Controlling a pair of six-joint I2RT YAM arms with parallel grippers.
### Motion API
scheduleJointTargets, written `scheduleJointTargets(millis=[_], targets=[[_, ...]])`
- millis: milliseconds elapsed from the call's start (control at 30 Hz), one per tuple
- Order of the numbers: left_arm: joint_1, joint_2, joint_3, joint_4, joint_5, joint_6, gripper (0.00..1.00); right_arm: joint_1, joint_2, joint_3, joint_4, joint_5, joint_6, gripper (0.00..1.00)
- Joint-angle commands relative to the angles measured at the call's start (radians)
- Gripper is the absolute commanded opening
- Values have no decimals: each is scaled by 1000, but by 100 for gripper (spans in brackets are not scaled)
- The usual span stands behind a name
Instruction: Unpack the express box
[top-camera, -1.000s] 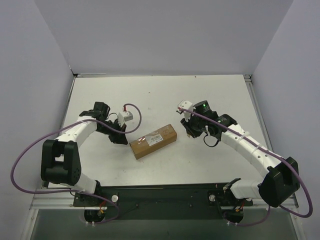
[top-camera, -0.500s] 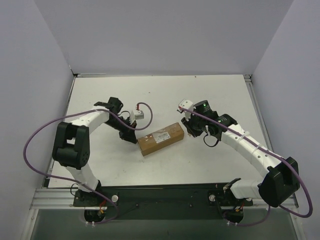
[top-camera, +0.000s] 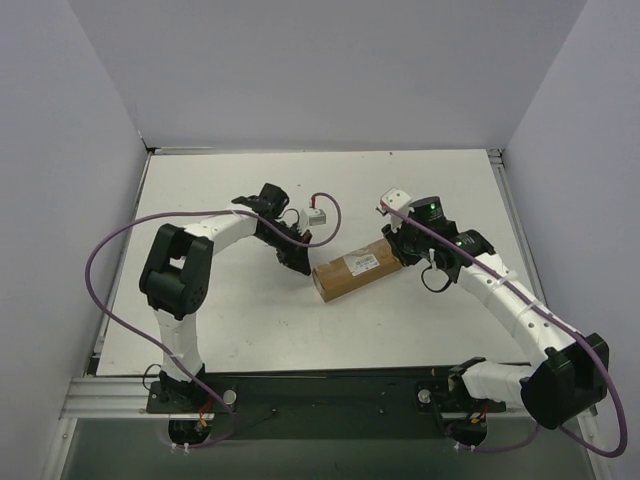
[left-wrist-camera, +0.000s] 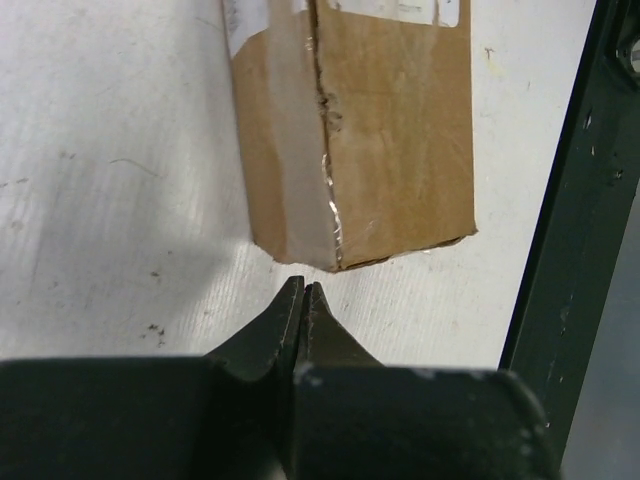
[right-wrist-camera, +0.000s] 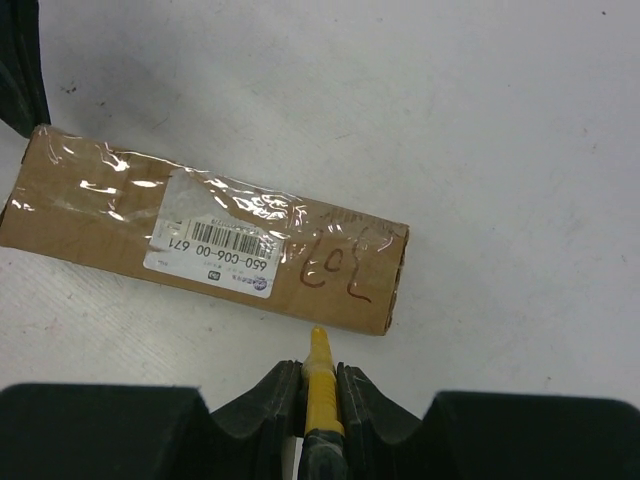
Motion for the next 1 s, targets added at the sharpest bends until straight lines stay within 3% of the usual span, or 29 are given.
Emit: scheduleJointTargets(millis=[0,200,267,567,800,967], targets=[[52,-70,-20,15,33,-51,1,-31,-44,4,-13,15,30,0],[122,-171,-29,-70,97,-30,2,-35,-43,61,-70,-66,-4,0],[124,-182,-6,-75,97,-27,2,-32,-31,102,-111,-138,-85,0],[110,-44,282,-63,31,-204,49,-15,-64,177,4,-140,125,0],[70,186,598,-285,59,-149,53,71,-81,185,-56,-126,40,0],[43,163,474,-59,82,-252,58,117,-77,249,-206,-175,-56,0]])
